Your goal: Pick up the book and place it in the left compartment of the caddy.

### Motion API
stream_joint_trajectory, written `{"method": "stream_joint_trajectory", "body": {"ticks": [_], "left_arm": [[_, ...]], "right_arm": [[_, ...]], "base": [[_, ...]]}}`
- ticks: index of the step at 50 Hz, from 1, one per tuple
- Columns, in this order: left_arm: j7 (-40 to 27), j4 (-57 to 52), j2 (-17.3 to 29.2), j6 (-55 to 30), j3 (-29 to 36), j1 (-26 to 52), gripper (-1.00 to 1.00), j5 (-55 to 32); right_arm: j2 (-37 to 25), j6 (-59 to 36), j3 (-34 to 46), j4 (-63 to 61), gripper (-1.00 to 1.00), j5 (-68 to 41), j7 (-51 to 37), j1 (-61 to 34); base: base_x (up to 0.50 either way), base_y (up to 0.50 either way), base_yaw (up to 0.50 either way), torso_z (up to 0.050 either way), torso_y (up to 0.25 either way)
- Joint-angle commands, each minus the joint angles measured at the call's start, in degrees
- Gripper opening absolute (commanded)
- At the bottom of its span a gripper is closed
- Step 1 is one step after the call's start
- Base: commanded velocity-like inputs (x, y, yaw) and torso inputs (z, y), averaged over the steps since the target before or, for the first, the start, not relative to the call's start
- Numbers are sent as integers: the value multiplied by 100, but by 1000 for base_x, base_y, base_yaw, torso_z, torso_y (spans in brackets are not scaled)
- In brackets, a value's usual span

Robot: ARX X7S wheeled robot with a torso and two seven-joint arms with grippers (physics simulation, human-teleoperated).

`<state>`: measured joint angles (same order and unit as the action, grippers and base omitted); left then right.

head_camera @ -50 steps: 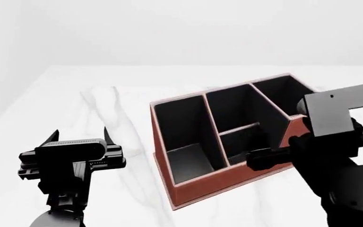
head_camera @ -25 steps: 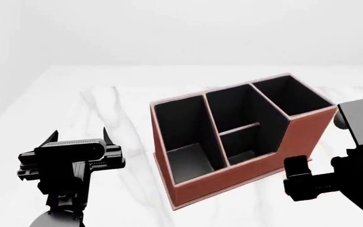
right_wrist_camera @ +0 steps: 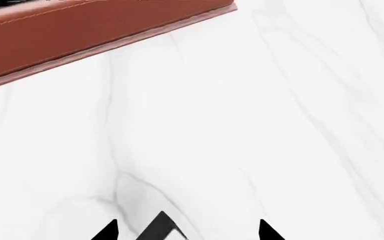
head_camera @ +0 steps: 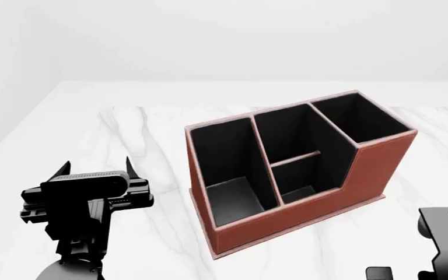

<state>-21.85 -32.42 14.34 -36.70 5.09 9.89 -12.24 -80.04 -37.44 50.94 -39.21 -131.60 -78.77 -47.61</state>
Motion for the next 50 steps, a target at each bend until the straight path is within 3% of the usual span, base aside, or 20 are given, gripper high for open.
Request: {"method": "stream_joint_trajectory", "body": {"ticks": [1, 20, 50], "left_arm": [[-32, -9, 10, 13, -5, -15, 100, -32], [-64, 5, 39, 79, -3, -52, 100, -75], [-133, -16, 103, 78, -16, -62, 100, -150]], "right_arm": [[-253, 547, 288, -201, 100, 132, 322, 534], [-155, 641, 356, -251, 100, 143, 403, 659], [-126, 1768, 784, 616, 100, 638, 1416, 1595]], "base": [[0, 0, 0, 0, 0], [0, 0, 0, 0, 0], [0, 0, 0, 0, 0]]}}
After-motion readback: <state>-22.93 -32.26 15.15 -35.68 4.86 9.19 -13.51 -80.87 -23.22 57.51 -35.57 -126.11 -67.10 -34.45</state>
